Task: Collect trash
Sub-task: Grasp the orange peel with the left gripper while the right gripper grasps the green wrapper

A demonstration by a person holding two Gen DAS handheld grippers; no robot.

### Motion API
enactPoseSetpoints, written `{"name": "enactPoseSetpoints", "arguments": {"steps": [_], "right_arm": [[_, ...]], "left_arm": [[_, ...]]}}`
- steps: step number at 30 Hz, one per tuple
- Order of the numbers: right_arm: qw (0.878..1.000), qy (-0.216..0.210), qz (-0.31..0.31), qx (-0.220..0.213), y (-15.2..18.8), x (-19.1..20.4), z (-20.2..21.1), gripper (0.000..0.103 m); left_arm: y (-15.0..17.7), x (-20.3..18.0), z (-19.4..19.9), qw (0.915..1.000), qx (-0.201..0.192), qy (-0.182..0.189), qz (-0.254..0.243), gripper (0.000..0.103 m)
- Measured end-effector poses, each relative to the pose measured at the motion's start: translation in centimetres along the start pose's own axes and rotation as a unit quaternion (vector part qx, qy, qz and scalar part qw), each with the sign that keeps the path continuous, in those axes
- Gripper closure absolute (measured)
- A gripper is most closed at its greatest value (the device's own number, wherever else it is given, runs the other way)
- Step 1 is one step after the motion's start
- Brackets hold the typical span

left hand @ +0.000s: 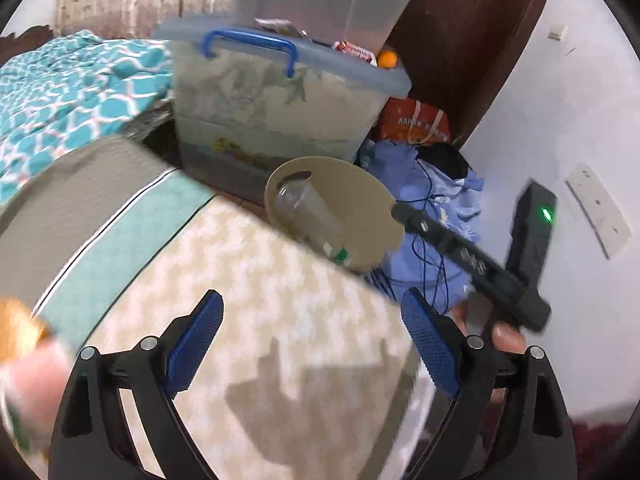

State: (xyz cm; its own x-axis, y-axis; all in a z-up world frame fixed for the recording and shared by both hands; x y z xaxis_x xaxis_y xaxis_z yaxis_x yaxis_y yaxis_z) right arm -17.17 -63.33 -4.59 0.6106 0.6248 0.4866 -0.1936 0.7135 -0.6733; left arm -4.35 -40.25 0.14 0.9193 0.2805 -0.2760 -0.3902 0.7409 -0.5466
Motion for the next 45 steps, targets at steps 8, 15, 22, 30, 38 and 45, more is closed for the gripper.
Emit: {"name": "enactPoseSetpoints", "arguments": {"steps": [8,15,22,30,38,45], "right_arm": [[0.978,-0.129,0.08,0.141,8.0,13.6,-4.4,0.054],[0.94,-0.19,0.165,0.231,15.6,25.3,-7.7,0.052],[0.937,-0.189,0.165,0.244,17.4,31.2,-9.1,0.047],[0.946,-0.199,0.133,0.22,16.2,29.7,-6.8,0.09],[0.956,-0.196,0.076,0.205,17.5,20.4,-1.2,0.09],[0.959,-0.18,0.039,0.217,18.5,16.1,-0.1,0.09]], "left_arm": [[12.8,6.7,8.8,0.9952,-0.022,-0.064,0.07,0.02],[21.3,15.8,14.5,0.9672,-0.049,-0.103,0.227,0.03],[21.4,18.7,14.3,0.9535,-0.072,-0.103,0.274,0.031],[20.8,18.9,13.6,0.9487,-0.085,-0.095,0.289,0.031],[19.8,20.5,11.3,0.9442,-0.068,-0.081,0.312,0.036],[19.5,21.0,8.9,0.9367,-0.043,-0.034,0.346,0.097]]}}
Point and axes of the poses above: each gripper's, at about its wrist camera, not at the fingertips, and z roughly against the way its jaws point, x to its left, y to its underside, the point moved 5 cm from there along -z, roughly the way its jaws point, and after that the axes turned 6 degrees about x, right-handed, at the moved point
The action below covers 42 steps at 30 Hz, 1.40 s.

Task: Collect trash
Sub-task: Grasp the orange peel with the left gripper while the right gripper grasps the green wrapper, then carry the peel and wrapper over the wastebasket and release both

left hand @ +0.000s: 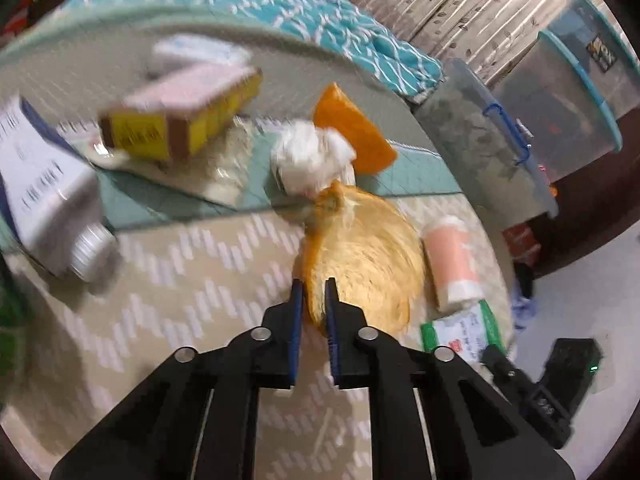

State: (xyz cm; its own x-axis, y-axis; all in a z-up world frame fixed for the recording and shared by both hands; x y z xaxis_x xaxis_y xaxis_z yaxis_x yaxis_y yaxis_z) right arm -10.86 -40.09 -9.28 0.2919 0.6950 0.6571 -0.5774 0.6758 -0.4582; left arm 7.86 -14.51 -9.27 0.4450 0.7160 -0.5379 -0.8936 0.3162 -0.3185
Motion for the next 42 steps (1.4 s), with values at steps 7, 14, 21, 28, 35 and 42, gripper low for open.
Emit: {"name": "enactPoseSetpoints", "arguments": {"steps": [7,14,21,28,35,42], "right_arm": [[1.0,-0.008,-0.012,0.028,0.0,-1.0,-1.2,0.084],[1.0,-0.012,0.007,0.015,-0.3,-0.3,-1.4,0.049],[1.0,-0.016,-0.005,0.011,-1.5,-1.7,-0.8,0.051],[0.998,-0.036,-0.006,0.051,-0.2,-2.9,-0.6,0.094],[0.996,-0.081,-0.023,-0.004,0.2,-5.8,4.9,0.094],[0.99,-0.026,-0.069,-0.12,-4.5,-12.0,11.1,0.094]], "left_arm": [[3.5,-4.2,0.3,0.9974,0.022,0.026,-0.064,0.097],[4.9,-5.4,-1.0,0.996,0.042,0.008,-0.078,0.084],[4.9,-5.8,-2.0,0.9959,0.05,-0.01,-0.075,0.074],[5.6,-6.1,-1.1,0.9941,0.056,-0.015,-0.092,0.097],[6.8,-9.4,0.5,0.9878,0.076,0.039,-0.131,0.097],[3.2,-19.0,-4.7,0.9732,0.094,0.064,-0.2,0.097]]}}
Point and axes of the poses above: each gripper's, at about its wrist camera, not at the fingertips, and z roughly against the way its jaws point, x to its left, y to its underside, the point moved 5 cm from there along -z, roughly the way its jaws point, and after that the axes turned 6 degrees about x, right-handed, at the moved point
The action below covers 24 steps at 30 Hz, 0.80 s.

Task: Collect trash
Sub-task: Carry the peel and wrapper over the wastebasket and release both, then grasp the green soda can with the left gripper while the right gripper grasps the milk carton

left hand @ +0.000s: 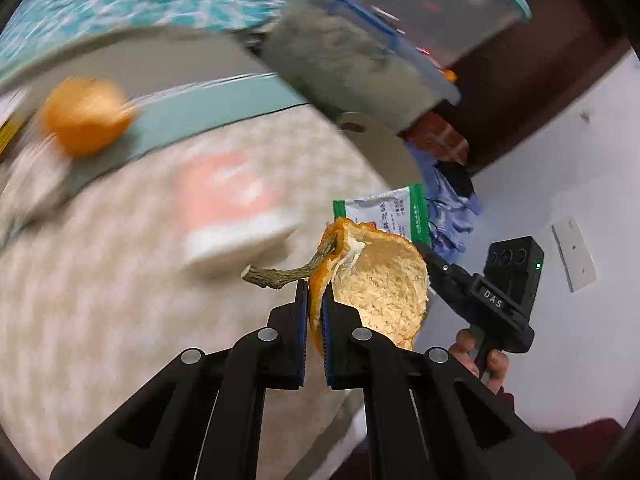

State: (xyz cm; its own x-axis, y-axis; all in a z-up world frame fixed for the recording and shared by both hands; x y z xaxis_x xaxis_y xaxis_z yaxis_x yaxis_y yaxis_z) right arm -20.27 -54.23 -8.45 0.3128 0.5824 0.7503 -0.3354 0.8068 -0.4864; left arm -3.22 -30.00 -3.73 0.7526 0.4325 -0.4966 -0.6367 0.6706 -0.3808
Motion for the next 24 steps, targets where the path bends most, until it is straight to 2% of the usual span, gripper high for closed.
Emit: {"name": "enactPoseSetpoints", "arguments": {"steps": [4,6,9,12,14,15,16,17,18,21,24], "right_arm": [[0.995,0.056,-0.034,-0.078,-5.5,-4.2,3.2,0.094],[0.991,0.085,-0.045,-0.096,-7.7,-5.7,3.7,0.094],[0.985,0.127,-0.051,-0.102,-10.2,-7.5,3.5,0.094],[0.982,0.157,-0.055,-0.092,-11.6,-9.3,2.9,0.09],[0.981,0.167,-0.056,-0.079,-11.9,-10.1,2.4,0.09],[0.981,0.167,-0.059,-0.078,-11.9,-10.0,2.3,0.081],[0.98,0.168,-0.063,-0.082,-12.0,-10.0,2.1,0.052],[0.978,0.172,-0.064,-0.097,-12.0,-9.9,2.2,0.031],[0.976,0.176,-0.059,-0.114,-11.9,-9.6,2.5,0.017],[0.973,0.179,-0.036,-0.138,-12.2,-8.2,3.4,0.022],[0.978,0.149,-0.034,-0.144,-11.9,-6.6,3.7,0.022]], "left_arm": [[-5.7,-4.5,-4.8,0.9986,0.019,-0.006,-0.049,0.097],[-8.8,-6.3,-7.7,0.9975,0.022,-0.022,-0.064,0.097],[-12.9,-8.0,-11.5,0.996,0.024,-0.042,-0.075,0.097],[-15.5,-9.2,-14.4,0.9951,0.024,-0.055,-0.078,0.096],[-16.4,-9.6,-16.1,0.9946,0.027,-0.066,-0.076,0.088],[-16.6,-9.7,-16.7,0.9942,0.028,-0.074,-0.073,0.068],[-16.8,-9.7,-17.0,0.9939,0.026,-0.08,-0.071,0.051],[-16.9,-9.7,-17.0,0.9936,0.016,-0.088,-0.069,0.048],[-16.8,-9.6,-16.8,0.9934,0.013,-0.091,-0.07,0.047],[-15.7,-9.5,-15.1,0.9946,0.021,-0.075,-0.069,0.047],[-13.1,-9.6,-11.5,0.9949,0.013,-0.051,-0.086,0.047]]}}
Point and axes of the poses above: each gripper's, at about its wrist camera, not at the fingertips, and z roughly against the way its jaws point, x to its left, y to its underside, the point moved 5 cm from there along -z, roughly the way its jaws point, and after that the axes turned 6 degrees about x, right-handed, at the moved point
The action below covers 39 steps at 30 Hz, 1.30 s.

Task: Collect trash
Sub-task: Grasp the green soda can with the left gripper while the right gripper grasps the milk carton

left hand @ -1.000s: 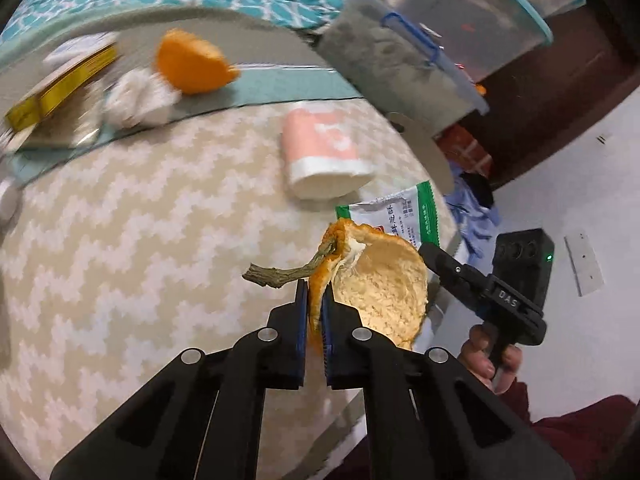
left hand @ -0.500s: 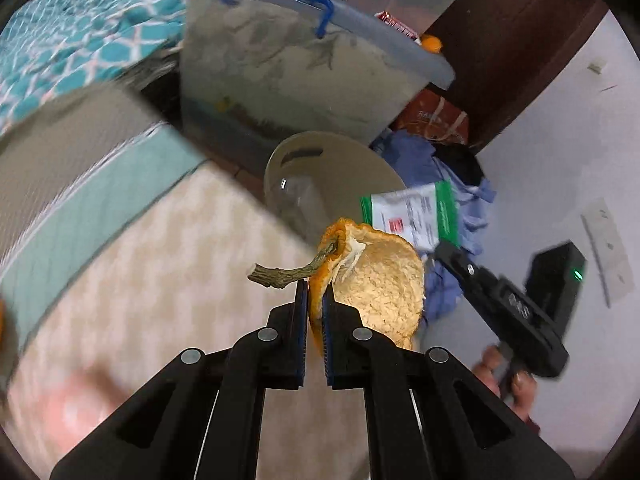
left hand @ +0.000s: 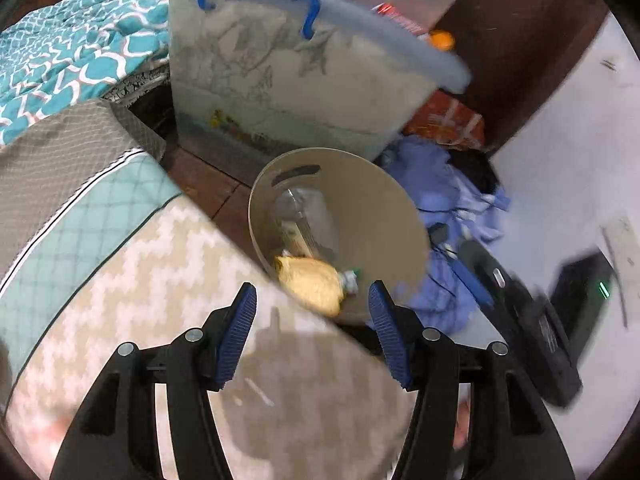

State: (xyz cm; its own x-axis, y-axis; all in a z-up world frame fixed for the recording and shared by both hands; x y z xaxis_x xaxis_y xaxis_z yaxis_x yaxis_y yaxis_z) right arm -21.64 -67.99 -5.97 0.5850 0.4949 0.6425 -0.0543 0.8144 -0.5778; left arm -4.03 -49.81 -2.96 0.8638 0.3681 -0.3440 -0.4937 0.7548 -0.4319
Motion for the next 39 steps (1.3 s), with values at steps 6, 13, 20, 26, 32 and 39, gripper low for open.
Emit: {"name": "enactPoseSetpoints", "arguments": {"steps": [6,13,20,26,32,39], "right_arm": [[0.995,-0.055,0.054,0.062,3.6,6.3,-1.2,0.038],[0.956,-0.153,0.186,0.168,12.6,19.8,-3.7,0.052],[0.885,-0.191,0.33,0.267,25.3,31.9,-7.3,0.042],[0.844,-0.188,0.39,0.315,32.6,37.8,-9.9,0.038],[0.826,-0.202,0.394,0.349,35.7,41.0,-11.4,0.038],[0.802,-0.198,0.439,0.353,39.4,43.9,-12.8,0.033]], "left_arm": [[9.9,3.2,7.5,0.9995,-0.013,-0.003,-0.027,0.044],[22.0,12.3,19.4,0.9814,-0.094,-0.164,0.033,0.035],[32.5,20.1,30.3,0.8341,-0.233,-0.476,0.153,0.009],[34.0,24.7,26.8,0.8499,-0.186,-0.467,0.157,0.009],[32.6,27.4,25.5,0.8609,-0.184,-0.445,0.163,0.009],[35.0,29.6,26.9,0.8861,-0.183,-0.357,0.232,0.084]]}}
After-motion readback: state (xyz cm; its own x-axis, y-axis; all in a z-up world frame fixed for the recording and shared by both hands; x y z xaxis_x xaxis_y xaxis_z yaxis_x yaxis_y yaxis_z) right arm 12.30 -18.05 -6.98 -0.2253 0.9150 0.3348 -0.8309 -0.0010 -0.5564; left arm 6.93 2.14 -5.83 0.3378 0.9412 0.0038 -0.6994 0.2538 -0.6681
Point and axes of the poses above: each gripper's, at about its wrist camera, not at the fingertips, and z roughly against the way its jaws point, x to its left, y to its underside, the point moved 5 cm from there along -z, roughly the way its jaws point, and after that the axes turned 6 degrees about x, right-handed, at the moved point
